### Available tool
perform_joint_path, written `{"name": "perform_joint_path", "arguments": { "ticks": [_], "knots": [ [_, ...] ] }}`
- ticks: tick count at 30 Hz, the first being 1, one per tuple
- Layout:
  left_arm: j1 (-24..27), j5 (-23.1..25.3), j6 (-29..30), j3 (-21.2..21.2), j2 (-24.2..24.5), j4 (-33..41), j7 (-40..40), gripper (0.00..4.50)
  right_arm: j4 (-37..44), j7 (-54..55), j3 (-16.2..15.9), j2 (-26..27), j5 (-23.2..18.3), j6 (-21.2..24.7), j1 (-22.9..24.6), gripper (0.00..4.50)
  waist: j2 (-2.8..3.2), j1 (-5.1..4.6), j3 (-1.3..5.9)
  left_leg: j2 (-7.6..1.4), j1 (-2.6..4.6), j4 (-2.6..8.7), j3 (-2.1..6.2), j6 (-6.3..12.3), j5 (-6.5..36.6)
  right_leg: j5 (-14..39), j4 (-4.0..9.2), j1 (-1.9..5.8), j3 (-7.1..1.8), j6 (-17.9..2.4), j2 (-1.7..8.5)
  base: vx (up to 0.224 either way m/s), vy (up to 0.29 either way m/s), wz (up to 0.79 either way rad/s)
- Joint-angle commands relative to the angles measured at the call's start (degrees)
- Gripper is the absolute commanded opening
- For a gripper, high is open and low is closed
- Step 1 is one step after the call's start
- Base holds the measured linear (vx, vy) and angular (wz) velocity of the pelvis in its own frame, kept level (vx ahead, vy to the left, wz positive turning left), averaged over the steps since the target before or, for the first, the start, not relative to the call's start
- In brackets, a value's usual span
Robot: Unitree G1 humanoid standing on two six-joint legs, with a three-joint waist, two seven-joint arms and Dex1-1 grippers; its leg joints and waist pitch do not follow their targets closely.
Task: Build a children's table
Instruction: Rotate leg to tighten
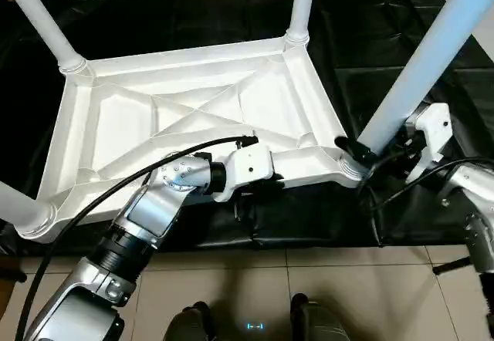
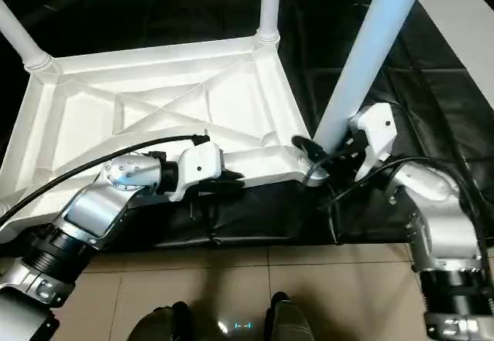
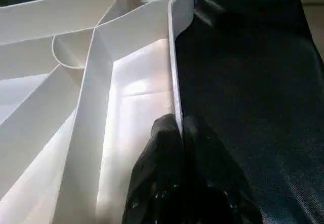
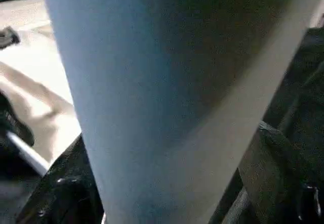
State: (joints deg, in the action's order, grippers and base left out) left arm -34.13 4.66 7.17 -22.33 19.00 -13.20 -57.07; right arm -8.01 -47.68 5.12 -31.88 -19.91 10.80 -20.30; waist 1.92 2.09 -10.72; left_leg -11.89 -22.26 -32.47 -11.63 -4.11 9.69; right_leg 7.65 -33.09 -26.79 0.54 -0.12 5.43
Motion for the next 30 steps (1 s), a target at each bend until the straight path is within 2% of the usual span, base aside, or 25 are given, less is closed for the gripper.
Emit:
{"name": "perform_joint_path", "arguments": {
  "ticks": [1, 3, 4, 6, 7, 8, 9, 13, 14, 20, 22, 23, 24, 25, 27, 28, 29, 30],
  "knots": [
    [1.6, 1.3, 0.4, -2.4, 0.4, -1.6, -0.4, 0.0, -2.4, -2.3, -0.2, -0.4, 0.0, -0.1, -0.6, 3.16, -1.27, -0.14, 4.91, -0.03, 0.82, 2.71, -0.37, 8.83, 6.7, 4.7, 2.44, 4.49, -0.73, -16.4, 0.63, 0.0, 0.0, 0.0],
    [1.6, 1.3, 0.5, -2.5, 0.4, -1.5, -0.4, 0.0, -3.1, -3.4, -0.4, -0.3, -0.6, 0.3, -1.0, 2.97, -1.26, -0.13, 4.88, -0.09, 0.77, 2.7, -0.31, 9.07, 6.5, 5.2, 2.43, 4.48, -0.72, -16.4, 0.68, 0.0, 0.0, 0.0],
    [1.6, 1.3, 0.5, -2.4, 0.5, -1.5, -0.2, 0.0, -3.3, -3.6, -0.7, -0.5, -0.2, 0.1, -1.1, 2.85, -1.47, -0.14, 4.91, -0.09, 0.76, 2.66, -0.33, 9.24, 6.2, 5.1, 2.41, 4.48, -0.73, -16.4, 0.66, 0.0, 0.0, 0.0],
    [1.7, 1.4, 0.6, -2.3, 0.5, -1.5, -0.1, 0.0, -3.5, -3.9, -1.0, -0.7, -0.1, 0.2, -1.2, 2.71, -1.35, -0.13, 4.93, -0.09, 0.8, 2.64, -0.31, 9.41, 5.8, 5.0, 2.35, 4.44, -0.71, -16.5, 0.65, 0.0, 0.0, 0.0],
    [1.8, 1.4, 0.6, -2.2, 0.6, -1.4, 0.0, 0.0, -3.7, -4.4, -1.2, -0.9, 0.2, 0.1, -1.2, 2.66, -1.56, -0.15, 4.93, -0.09, 0.77, 2.59, -0.35, 9.58, 5.6, 5.0, 2.36, 4.46, -0.72, -16.4, 0.63, 0.0, 0.0, 0.0],
    [1.8, 1.4, 0.6, -2.1, 0.6, -1.4, 0.1, 0.0, -3.7, -4.5, -1.3, -0.9, 0.2, 0.1, -1.2, 2.66, -1.44, -0.11, 4.92, -0.12, 0.82, 2.6, -0.33, 9.68, 5.5, 5.2, 2.34, 4.41, -0.71, -16.4, 0.64, 0.0, 0.0, 0.0],
    [1.9, 1.3, 0.6, -2.0, 0.7, -1.3, 0.0, 0.0, -3.9, -4.8, -1.3, -1.2, 0.1, 0.1, -1.2, 2.4, -1.41, -0.13, 4.87, -0.14, 0.82, 2.6, -0.33, 9.72, 5.7, 5.6, 2.39, 4.36, -0.71, -16.3, 0.65, 0.0, 0.0, 0.0],
    [2.3, 1.2, 0.7, -1.8, 0.9, -1.2, -0.2, 0.0, -4.5, -5.9, -1.0, -1.6, -0.2, 0.1, -1.2, 2.24, -1.21, -0.12, 4.85, -0.15, 0.86, 2.59, -0.32, 9.7, 5.8, 5.7, 2.42, 4.34, -0.7, -16.4, 0.66, 0.0, 0.0, 0.0],
    [2.3, 1.1, 0.9, -1.8, 1.0, -1.0, -0.3, 0.0, -4.6, -6.0, -0.8, -1.5, -0.3, 0.0, -1.2, 2.04, -1.25, -0.11, 4.92, -0.12, 0.86, 2.55, -0.33, 9.78, 5.4, 4.9, 2.31, 4.38, -0.72, -16.6, 0.62, 0.0, 0.0, 0.0],
    [2.5, 0.8, 1.5, -1.6, 1.2, -0.8, -0.3, 0.0, -5.0, -5.2, -0.4, -0.7, -0.6, 0.3, -1.1, 1.95, -1.31, -0.12, 4.87, -0.14, 0.82, 2.53, -0.31, 10.2, 4.9, 4.1, 2.2, 4.4, -0.68, -17.0, 0.6, 0.0, 0.0, 0.0],
    [2.6, 0.7, 2.3, -1.2, 1.0, -0.5, 0.3, 0.0, -6.4, 0.2, 0.6, 1.9, 0.3, 0.8, -1.5, 1.95, -1.29, -0.16, 4.84, -0.15, 0.83, 2.54, -0.33, 10.16, 5.1, 4.6, 2.24, 4.33, -0.67, -16.9, 0.65, 0.0, 0.0, 0.0],
    [2.6, 0.7, 2.6, -1.1, 0.9, -0.4, 0.6, 0.0, -7.0, 2.3, 1.0, 2.9, 0.5, 1.0, -1.7, 1.95, -1.27, -0.24, 4.77, -0.15, 0.85, 2.6, -0.36, 9.78, 5.3, 5.8, 2.39, 4.18, -0.66, -16.7, 0.66, 0.0, 0.0, 0.0],
    [2.6, 0.7, 2.6, -1.1, 0.9, -0.4, 0.6, 0.0, -7.0, 2.3, 1.0, 2.9, 0.5, 1.0, -1.7, 1.95, -1.36, -0.46, 4.67, -0.05, 0.59, 2.75, -0.24, 8.97, 6.0, 7.7, 2.53, 4.34, -0.55, -16.1, 0.69, 0.0, 0.0, 0.0],
    [2.4, 0.9, 3.8, -1.0, 0.0, -0.3, 1.9, 0.0, -9.2, 10.3, 1.8, 6.7, 2.5, 0.6, -2.4, 1.95, -1.35, -0.53, 4.67, -0.04, 0.59, 2.82, -0.18, 8.51, 6.6, 8.8, 2.64, 4.39, -0.51, -15.7, 0.7, 0.0, 0.0, 0.0],
    [1.6, 2.1, 6.3, -1.1, -2.7, -0.9, 5.4, 0.0, -13.8, 24.2, 3.0, 13.4, 5.7, -0.4, -3.8, 1.94, -0.89, -1.24, 4.42, 0.16, 0.38, 3.2, 0.03, 5.05, 8.8, 14.9, 3.21, 4.04, -0.38, -13.7, 0.92, 0.0, 0.0, 0.0],
    [1.2, 2.5, 7.1, -1.3, -3.9, -1.4, 6.9, 0.0, -15.7, 28.7, 3.2, 15.5, 6.8, -1.0, -4.5, 1.94, -0.9, -1.47, 4.44, 0.14, 0.46, 3.34, 0.12, 4.12, 9.9, 16.2, 3.38, 4.04, -0.3, -13.2, 0.86, 0.0, 0.0, 0.0],
    [0.6, 3.0, 7.7, -1.4, -5.8, -2.1, 9.0, 0.0, -18.9, 34.7, 4.1, 18.2, 7.6, -2.8, -5.9, 1.94, -0.98, -1.92, 4.27, 0.28, 0.65, 3.47, 0.09, 2.6, 11.7, 18.4, 3.76, 3.67, -0.3, -12.1, 0.72, 0.0, 0.0, 0.0],
    [0.0, 3.5, 8.2, -1.6, -7.6, -2.9, 11.1, 0.0, -22.1, 40.0, 5.0, 20.8, 8.0, -4.6, -7.4, 1.94, -0.72, -2.09, 4.28, 0.22, 0.83, 3.56, 0.15, 1.52, 13.4, 19.8, 3.96, 3.47, -0.29, -11.6, 0.8, 0.0, 0.0, 0.0]
  ]
}}
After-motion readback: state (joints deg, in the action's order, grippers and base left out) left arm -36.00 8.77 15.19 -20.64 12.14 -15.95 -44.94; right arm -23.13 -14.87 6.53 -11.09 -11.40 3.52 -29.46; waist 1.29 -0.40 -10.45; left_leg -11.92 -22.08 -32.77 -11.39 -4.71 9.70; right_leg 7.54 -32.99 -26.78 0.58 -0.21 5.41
